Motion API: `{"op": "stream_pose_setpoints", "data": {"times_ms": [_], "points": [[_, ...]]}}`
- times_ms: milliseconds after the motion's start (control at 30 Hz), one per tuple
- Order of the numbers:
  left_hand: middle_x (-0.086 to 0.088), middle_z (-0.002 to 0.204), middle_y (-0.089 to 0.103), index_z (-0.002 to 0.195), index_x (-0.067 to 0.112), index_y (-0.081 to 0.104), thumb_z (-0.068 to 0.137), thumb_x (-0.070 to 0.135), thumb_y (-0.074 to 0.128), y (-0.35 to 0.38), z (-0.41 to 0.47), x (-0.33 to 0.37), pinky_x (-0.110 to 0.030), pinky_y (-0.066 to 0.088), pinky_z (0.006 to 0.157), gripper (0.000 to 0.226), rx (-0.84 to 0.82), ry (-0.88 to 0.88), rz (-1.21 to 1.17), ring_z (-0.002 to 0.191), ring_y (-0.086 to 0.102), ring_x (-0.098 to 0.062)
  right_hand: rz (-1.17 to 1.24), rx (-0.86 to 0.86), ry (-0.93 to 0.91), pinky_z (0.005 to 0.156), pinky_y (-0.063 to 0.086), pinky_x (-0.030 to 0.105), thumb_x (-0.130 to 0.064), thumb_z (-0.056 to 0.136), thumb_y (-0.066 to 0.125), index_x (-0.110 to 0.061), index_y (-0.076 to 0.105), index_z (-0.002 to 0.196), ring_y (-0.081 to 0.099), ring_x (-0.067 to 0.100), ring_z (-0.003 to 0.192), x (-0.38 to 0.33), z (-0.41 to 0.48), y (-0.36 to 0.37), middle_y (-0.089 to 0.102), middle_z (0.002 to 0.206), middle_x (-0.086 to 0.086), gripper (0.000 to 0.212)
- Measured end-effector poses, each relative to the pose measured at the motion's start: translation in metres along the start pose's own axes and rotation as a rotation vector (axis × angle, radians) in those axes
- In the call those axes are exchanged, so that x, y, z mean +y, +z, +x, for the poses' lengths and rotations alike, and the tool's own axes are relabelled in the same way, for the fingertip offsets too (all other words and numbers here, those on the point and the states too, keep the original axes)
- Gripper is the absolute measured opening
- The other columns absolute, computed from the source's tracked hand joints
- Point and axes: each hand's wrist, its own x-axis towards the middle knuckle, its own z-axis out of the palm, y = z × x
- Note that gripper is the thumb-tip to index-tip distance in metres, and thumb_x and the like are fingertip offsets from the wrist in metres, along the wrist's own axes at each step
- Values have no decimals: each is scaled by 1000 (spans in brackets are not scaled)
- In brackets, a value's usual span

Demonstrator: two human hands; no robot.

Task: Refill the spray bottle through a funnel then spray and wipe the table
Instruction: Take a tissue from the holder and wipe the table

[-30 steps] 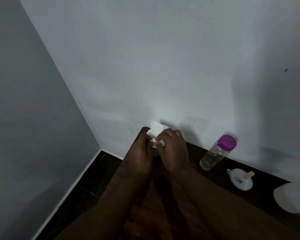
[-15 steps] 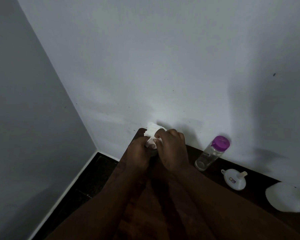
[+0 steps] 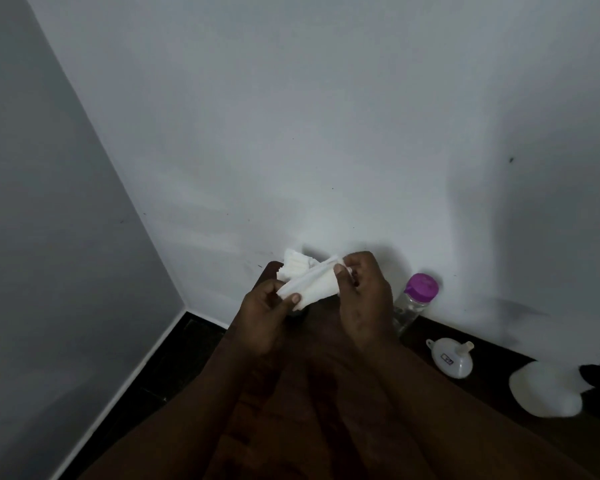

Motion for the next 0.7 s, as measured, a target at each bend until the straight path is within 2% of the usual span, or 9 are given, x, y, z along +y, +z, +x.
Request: {"op": "stream_pose_setpoints", "data": {"times_ms": [67,133,200,367,467,533,567,633,700], "points": [[-19,90,73,85,-1,65,89,8,76,3,-11,3,-33,55,73,15,37,-81,-100,84,69,-16,143,24,175,57,57,29,-21,94,62,-21,57,97,63,8,78,6,-7,-6,63,86,-9,6],[-12,88,74,86,3,68,89,9,75,8,-26,-1,-28,54,67,10,41,-208,-178,83,69,-16,270,27,354,52,58,28,-14,93,64,-12,59,98,65,14,80,14,-21,-14,65,90,1,8],[-8,93,78,94,10,74,88,12,77,13,-45,-12,-31,55,66,7,29,-313,-208,85,71,-19,320,23,495,54,58,27,-12,91,66,-7,61,99,66,16,81,27,-43,-24,66,94,6,11],[2,70,74,92,7,71,87,5,77,27,-97,-46,-26,57,58,8,64,-463,-38,68,66,-15,352,-44,772,58,59,29,-9,89,68,-6,62,97,65,20,84,75,-108,-43,64,95,8,10],[0,83,74,102,9,72,88,11,78,30,-115,-69,-28,60,67,16,72,-457,154,79,70,-18,357,-91,855,63,61,33,-5,90,66,-2,64,98,66,22,85,101,-134,-46,65,96,12,9],[6,98,72,112,20,72,88,25,78,31,-123,-80,-31,59,81,25,24,-356,449,92,69,-14,269,-126,851,75,60,37,-5,89,67,-4,68,102,67,23,89,117,-145,-49,69,100,13,13],[8,104,69,117,22,71,89,29,76,32,-128,-81,-31,56,87,29,8,-291,582,96,66,-13,133,-151,782,83,57,36,-7,88,68,-7,70,105,67,24,92,123,-149,-52,70,104,13,17],[3,113,65,127,21,67,92,32,71,37,-139,-81,-33,53,95,36,-2,-129,818,106,61,-15,-195,-192,552,91,49,32,-15,88,67,-11,73,107,65,24,99,127,-158,-60,71,107,9,20],[-3,125,63,135,21,62,94,30,66,46,-150,-79,-37,51,101,42,-35,33,1003,117,59,-21,-328,-218,339,95,47,37,-20,88,58,-11,73,107,62,27,104,123,-166,-66,69,111,9,26]]}}
